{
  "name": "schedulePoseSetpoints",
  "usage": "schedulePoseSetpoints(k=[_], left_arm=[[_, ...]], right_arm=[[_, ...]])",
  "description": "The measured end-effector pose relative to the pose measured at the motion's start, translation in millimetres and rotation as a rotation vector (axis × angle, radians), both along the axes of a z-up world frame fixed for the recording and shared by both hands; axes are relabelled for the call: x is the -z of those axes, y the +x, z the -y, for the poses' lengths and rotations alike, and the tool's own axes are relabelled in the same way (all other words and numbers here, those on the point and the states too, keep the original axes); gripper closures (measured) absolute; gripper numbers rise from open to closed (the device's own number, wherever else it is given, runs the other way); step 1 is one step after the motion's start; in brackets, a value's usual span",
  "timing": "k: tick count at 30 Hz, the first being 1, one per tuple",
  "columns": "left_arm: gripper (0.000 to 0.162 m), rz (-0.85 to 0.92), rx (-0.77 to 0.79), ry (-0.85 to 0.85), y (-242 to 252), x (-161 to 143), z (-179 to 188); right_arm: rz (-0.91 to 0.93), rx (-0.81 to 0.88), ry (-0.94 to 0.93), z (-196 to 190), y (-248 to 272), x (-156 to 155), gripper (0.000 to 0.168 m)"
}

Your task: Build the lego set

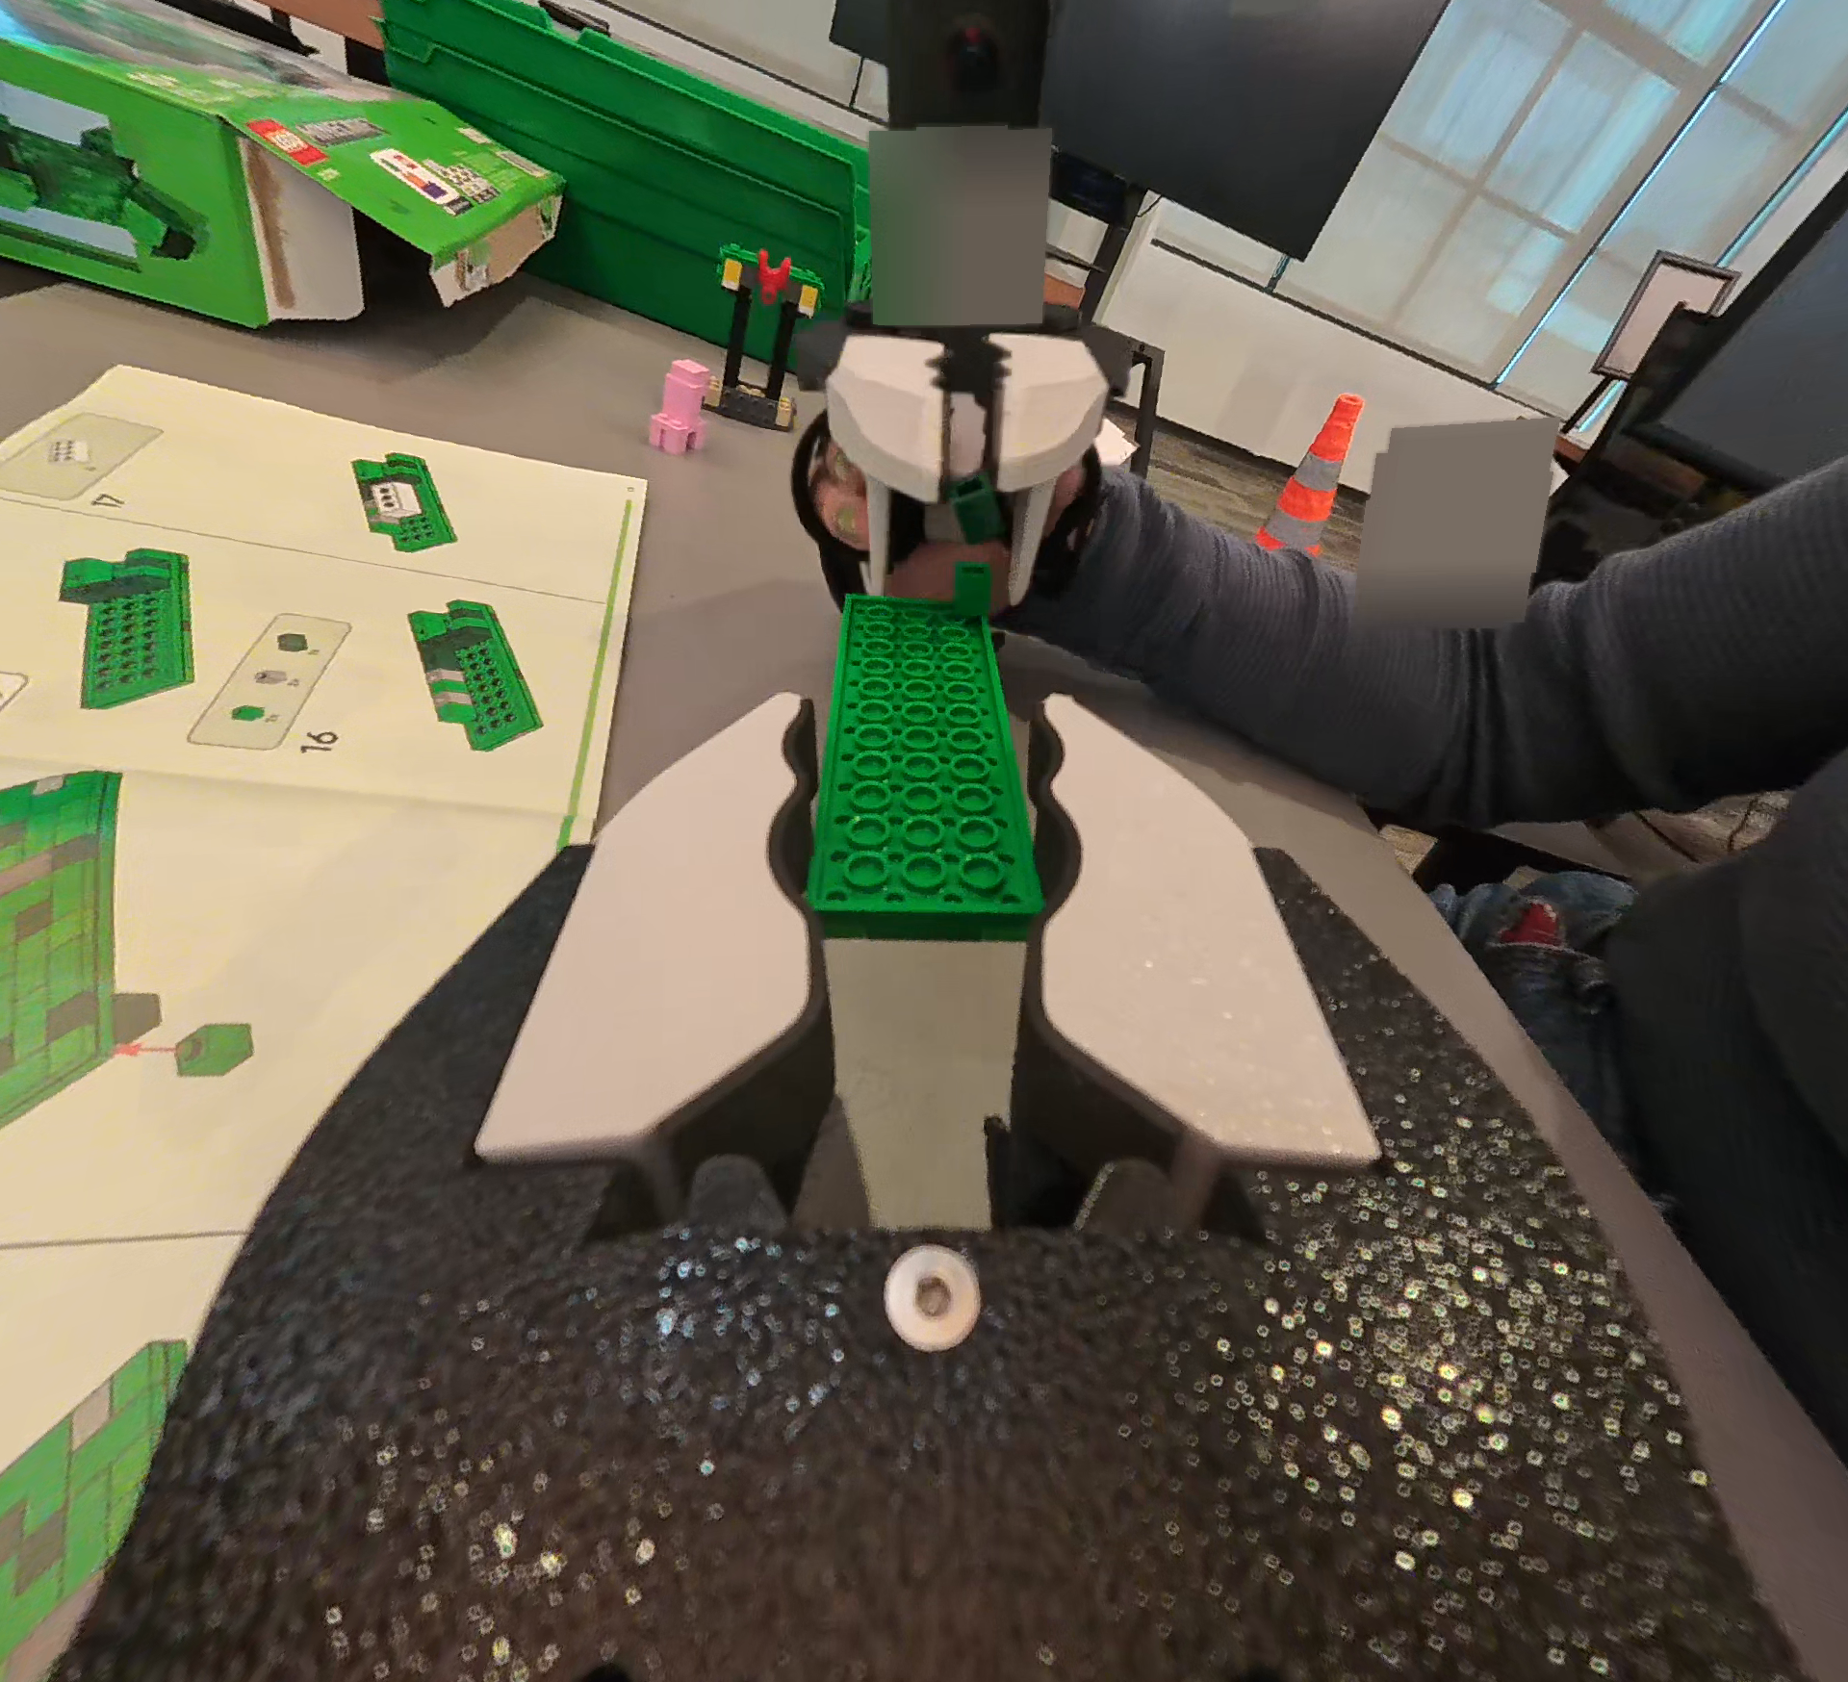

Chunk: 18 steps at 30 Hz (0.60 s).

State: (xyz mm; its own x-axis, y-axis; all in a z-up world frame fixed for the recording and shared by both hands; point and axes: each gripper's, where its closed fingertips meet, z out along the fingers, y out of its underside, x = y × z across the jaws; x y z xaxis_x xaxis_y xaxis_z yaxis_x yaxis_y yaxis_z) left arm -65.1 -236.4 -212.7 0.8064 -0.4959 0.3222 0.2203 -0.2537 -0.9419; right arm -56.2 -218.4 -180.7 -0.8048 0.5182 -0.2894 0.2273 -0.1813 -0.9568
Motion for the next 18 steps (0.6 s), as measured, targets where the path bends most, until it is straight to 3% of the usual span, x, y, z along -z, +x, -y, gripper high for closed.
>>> schedulePoseSetpoints(k=[18], left_arm=[[0.122, 0.08, 0.029, 0.004, -2.5, -4.4, 1.6]], right_arm=[[0.0, -0.023, 0.094, 2.0, 3.9, 20.3, 0.161]])
